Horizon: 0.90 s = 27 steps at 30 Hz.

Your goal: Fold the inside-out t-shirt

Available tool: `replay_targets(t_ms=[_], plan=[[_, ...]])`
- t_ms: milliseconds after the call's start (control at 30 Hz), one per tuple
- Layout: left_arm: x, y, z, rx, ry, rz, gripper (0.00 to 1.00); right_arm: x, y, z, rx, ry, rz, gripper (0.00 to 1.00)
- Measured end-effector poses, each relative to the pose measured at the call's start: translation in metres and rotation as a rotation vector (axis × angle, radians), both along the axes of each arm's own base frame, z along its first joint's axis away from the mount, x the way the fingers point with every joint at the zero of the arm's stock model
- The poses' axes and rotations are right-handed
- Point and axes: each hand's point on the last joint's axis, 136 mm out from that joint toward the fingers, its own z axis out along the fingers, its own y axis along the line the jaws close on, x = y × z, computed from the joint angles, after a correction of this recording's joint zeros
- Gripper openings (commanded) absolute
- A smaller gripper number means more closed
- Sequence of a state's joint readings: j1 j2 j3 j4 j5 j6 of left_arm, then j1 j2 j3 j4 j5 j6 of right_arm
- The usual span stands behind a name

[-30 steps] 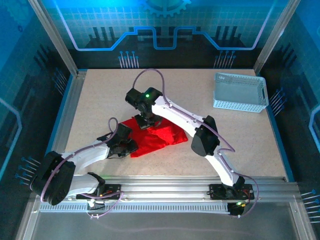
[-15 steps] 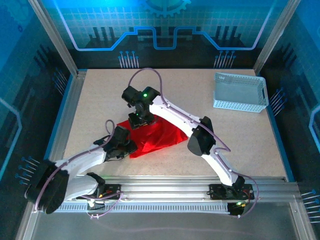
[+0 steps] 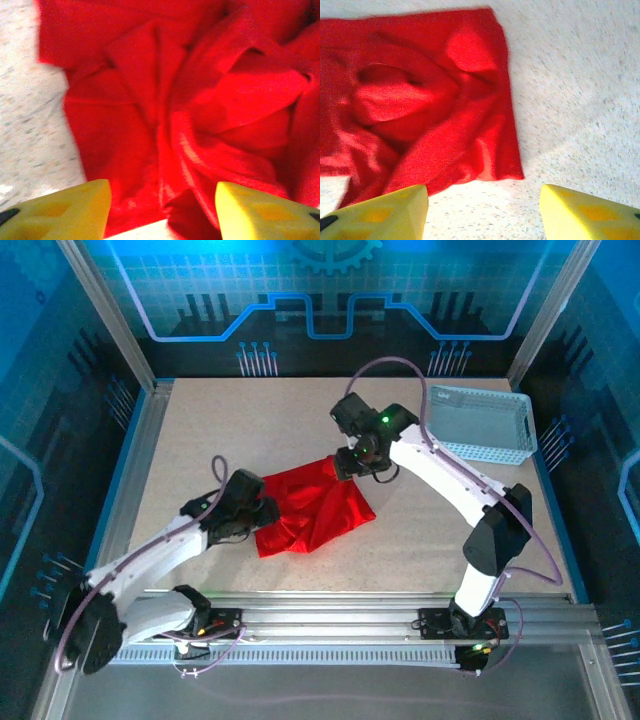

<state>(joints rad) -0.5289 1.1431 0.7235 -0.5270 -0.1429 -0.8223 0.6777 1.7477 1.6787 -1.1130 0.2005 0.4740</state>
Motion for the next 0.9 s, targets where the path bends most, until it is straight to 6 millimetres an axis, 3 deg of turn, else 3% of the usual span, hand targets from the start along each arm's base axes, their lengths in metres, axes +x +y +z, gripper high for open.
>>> replay_targets(t_ms=[100, 233, 400, 567, 733, 900], plan=[[0.014, -0.011, -0.009, 0.029, 0.036, -0.024, 0.65, -0.008, -0.005, -0.035, -0.019, 0.055, -0.007, 0.64], [0.037, -0.018, -0.023, 0.091, 0.084, -0.042, 0.66, -0.018, 0.003, -0.056, 0.011, 0.077, -0.002, 0.67], [0.082, -0.021, -0.026, 0.116, 0.07, -0.029, 0.62, -0.047, 0.024, -0.055, 0.066, 0.032, 0.056, 0.7], [0.118, -0.017, -0.032, 0.127, 0.06, -0.02, 0.55, -0.089, 0.064, -0.043, 0.142, -0.013, 0.163, 0.69], [0.135, -0.024, -0.043, 0.114, 0.071, -0.041, 0.45, -0.113, 0.093, -0.05, 0.166, -0.008, 0.215, 0.65], [0.137, -0.03, -0.051, 0.081, 0.093, -0.055, 0.32, -0.125, 0.115, -0.073, 0.129, 0.03, 0.237, 0.61]])
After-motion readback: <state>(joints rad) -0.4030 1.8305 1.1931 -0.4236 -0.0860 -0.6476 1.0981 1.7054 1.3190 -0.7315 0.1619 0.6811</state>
